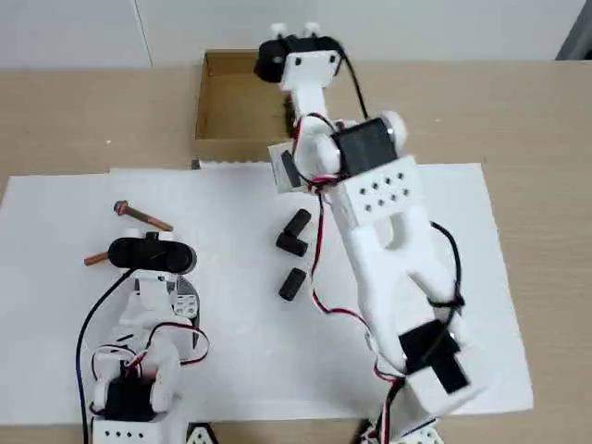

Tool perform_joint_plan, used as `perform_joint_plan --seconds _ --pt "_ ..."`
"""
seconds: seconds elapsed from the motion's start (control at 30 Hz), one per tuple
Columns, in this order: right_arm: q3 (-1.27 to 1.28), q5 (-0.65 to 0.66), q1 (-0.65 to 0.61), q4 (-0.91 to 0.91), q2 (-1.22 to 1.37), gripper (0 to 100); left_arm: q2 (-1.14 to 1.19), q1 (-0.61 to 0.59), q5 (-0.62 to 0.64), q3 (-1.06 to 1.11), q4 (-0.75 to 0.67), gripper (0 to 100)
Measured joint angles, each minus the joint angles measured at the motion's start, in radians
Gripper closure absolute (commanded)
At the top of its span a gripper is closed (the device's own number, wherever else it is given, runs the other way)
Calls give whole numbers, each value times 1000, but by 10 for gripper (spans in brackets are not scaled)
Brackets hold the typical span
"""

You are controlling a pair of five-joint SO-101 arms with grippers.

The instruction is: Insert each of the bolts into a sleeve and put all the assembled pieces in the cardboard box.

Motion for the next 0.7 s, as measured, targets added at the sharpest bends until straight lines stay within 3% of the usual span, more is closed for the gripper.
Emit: perform_joint_plan --seconds 0.43,0.7 --pt "517 -196 0 2 -391 995 0 0 0 0 0 994" --pt "878 -338 2 -107 -428 981 0 0 0 0 0 994"
